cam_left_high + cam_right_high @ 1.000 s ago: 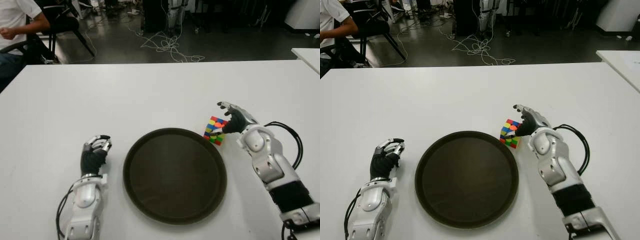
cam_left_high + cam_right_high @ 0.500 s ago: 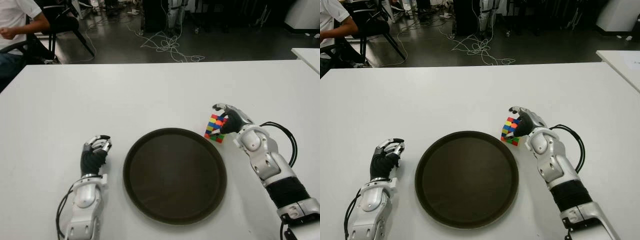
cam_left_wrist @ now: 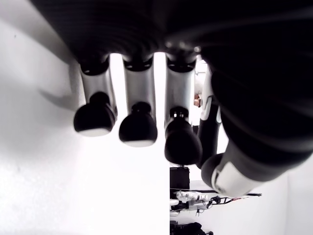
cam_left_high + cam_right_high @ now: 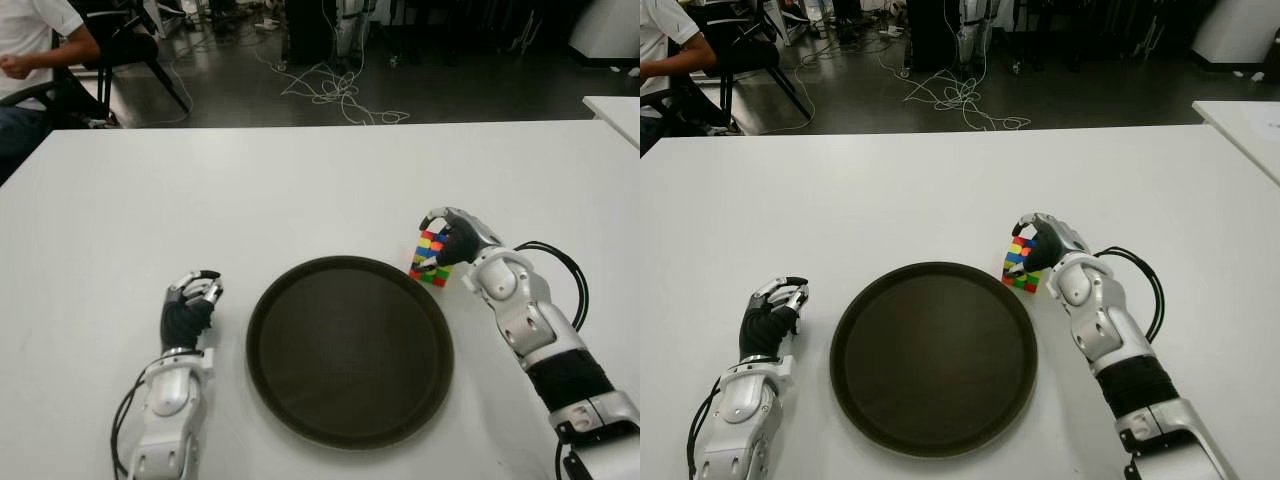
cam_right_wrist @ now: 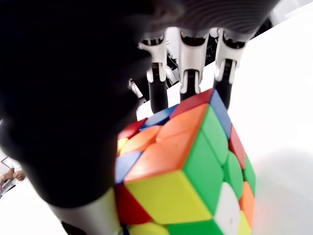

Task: Pick up the Rubik's Cube and put it in the plate

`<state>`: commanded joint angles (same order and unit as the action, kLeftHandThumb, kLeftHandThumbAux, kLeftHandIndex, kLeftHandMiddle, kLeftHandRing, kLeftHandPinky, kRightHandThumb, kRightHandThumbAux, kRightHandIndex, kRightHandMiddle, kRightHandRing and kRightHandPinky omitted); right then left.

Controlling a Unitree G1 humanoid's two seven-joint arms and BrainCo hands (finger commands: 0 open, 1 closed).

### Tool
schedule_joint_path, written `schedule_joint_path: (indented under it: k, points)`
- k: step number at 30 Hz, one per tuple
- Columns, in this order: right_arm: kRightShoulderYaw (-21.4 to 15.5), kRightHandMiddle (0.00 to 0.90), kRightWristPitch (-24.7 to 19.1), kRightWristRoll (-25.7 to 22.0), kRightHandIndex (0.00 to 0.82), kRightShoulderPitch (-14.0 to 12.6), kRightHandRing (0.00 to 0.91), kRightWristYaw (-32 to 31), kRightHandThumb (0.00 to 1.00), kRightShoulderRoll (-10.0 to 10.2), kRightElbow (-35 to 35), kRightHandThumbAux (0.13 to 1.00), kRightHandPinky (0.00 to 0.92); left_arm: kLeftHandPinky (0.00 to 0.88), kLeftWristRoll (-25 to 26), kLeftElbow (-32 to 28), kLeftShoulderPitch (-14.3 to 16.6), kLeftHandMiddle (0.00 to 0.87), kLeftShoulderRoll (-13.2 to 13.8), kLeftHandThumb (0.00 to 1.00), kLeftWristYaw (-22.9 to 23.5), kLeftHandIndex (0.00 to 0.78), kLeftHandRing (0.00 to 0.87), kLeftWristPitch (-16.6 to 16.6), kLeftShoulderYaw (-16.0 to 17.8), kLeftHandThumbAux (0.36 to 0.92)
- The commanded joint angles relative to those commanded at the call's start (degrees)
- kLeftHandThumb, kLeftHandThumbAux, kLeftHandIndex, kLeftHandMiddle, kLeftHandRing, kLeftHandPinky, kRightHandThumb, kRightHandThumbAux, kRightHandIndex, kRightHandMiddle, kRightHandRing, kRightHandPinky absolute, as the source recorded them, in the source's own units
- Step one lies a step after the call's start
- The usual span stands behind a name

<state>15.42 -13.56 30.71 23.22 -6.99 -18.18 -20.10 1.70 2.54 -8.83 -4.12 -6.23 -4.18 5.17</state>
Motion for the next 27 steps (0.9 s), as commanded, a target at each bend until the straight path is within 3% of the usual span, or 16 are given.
schedule_joint_path:
  k: [6, 9, 16, 17, 18, 19, 22, 27]
  points:
    - [1.88, 0.621, -2.61, 1.48, 0.399, 0.73, 0.754, -2.38, 0.000, -0.58, -0.04, 0.914, 0.723, 0.824, 0.05, -0.05, -0.18, 0.823, 0.23, 0.710, 0.53, 0.443, 0.829, 0.31, -0.03, 0.705]
    - [2.40, 0.514, -3.38, 1.70, 0.317, 0.97, 0.715, -3.09, 0.000, -0.72, 0.00, 0.893, 0.651, 0.823, -0.04, -0.09, -0.23, 0.822, 0.28, 0.710, 0.64, 0.443, 0.828, 0.32, -0.06, 0.705]
    - [2.49, 0.407, -4.04, 1.52, 0.261, 0.88, 0.632, -3.06, 0.000, -0.48, 0.14, 0.889, 0.563, 0.822, 0.16, -0.16, -0.33, 0.820, -0.01, 0.710, 0.58, 0.443, 0.827, 0.40, 0.07, 0.705]
    - [2.50, 0.346, -4.11, 1.54, 0.229, 0.86, 0.538, -2.99, 0.000, -0.47, 0.16, 0.884, 0.469, 0.822, 0.17, -0.17, -0.35, 0.819, -0.02, 0.709, 0.58, 0.443, 0.827, 0.44, 0.06, 0.705]
    - [2.59, 0.324, -4.25, 1.68, 0.218, 0.87, 0.505, -2.87, 0.000, -0.46, 0.16, 0.883, 0.435, 0.823, 0.20, -0.21, -0.38, 0.819, -0.03, 0.709, 0.59, 0.443, 0.827, 0.48, 0.06, 0.705]
    - [2.66, 0.271, -4.35, 1.78, 0.194, 0.87, 0.415, -2.79, 0.000, -0.47, 0.18, 0.878, 0.366, 0.823, 0.21, -0.24, -0.41, 0.820, -0.05, 0.709, 0.59, 0.443, 0.827, 0.51, 0.05, 0.705]
    - [3.13, 0.200, -4.85, 2.36, 0.162, 1.01, 0.271, -2.59, 0.000, -0.52, 0.17, 0.861, 0.256, 0.827, 0.18, -0.48, -0.51, 0.821, -0.23, 0.710, 0.38, 0.443, 0.828, 0.48, 0.00, 0.705]
    - [4.33, 0.168, -5.23, 3.93, 0.137, 1.09, 0.186, -2.41, 0.000, -1.09, 0.29, 0.830, 0.152, 0.828, 0.35, -0.74, -0.61, 0.819, -0.38, 0.711, 0.29, 0.444, 0.829, 0.08, 0.07, 0.704]
